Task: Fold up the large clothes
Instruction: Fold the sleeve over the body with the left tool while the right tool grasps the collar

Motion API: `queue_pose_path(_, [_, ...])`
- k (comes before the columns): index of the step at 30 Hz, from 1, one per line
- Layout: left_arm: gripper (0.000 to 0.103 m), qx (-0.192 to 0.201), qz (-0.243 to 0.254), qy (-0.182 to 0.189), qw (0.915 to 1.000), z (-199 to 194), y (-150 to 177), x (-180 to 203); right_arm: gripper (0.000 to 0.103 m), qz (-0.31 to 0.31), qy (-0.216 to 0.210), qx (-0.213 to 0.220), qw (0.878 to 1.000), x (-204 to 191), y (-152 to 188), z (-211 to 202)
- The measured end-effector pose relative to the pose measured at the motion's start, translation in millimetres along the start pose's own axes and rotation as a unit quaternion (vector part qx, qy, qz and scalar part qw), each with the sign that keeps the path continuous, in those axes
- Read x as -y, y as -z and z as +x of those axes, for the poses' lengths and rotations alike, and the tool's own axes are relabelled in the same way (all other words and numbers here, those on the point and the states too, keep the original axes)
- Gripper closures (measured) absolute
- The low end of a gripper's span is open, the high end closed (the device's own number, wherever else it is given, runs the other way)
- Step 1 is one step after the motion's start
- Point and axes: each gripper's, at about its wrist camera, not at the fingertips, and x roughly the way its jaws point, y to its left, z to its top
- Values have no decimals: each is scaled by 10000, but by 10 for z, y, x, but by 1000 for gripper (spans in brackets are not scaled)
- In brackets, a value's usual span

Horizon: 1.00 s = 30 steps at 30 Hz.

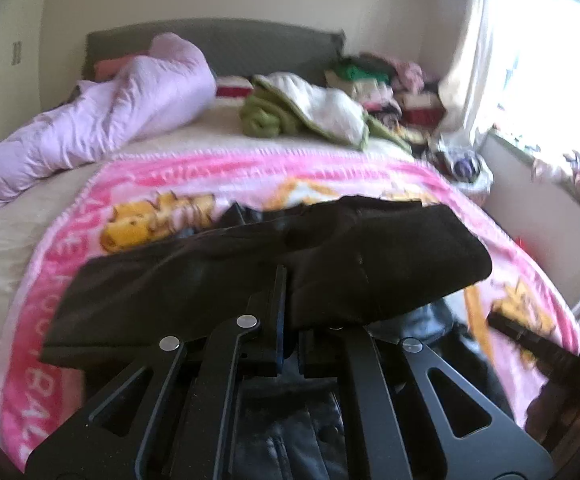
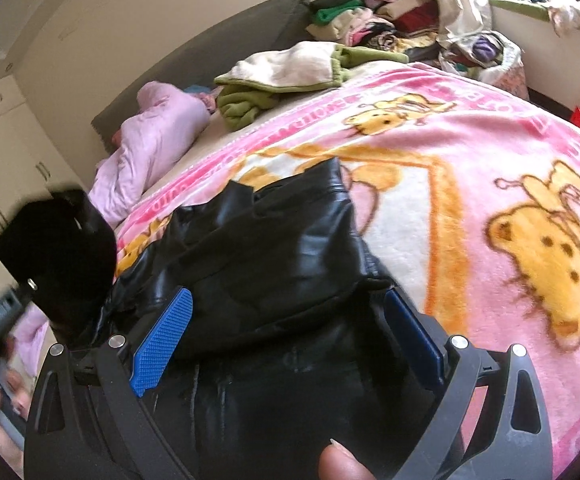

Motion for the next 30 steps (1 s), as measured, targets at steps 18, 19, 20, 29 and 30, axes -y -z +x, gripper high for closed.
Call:
queue_pose_path(18, [48,-1190,1287,-305,9840,425,704,433,10,775,-1729,-1519,9701,-125,-43,557])
queue_pose_path(19, [44,-1239,1366,-374,9821,423,738,433,16,845,-1780,-1694,9656,-159,-24,633])
queue_pose_path(20, [41,-1279,1415,-374,9809,414,766,432,19,931,-1854,-1857,9605,-186,-9,714])
queue_pose_path(29, [14,-1452,1076,242,9832,125,871,285,43,1266,-1879,-2405,9438,-420,38,1201])
queue_pose_path(30, [13,-1401,987,269,9848,65,857,234,46,1306,-1819,-2419,9441,-433,36,1254])
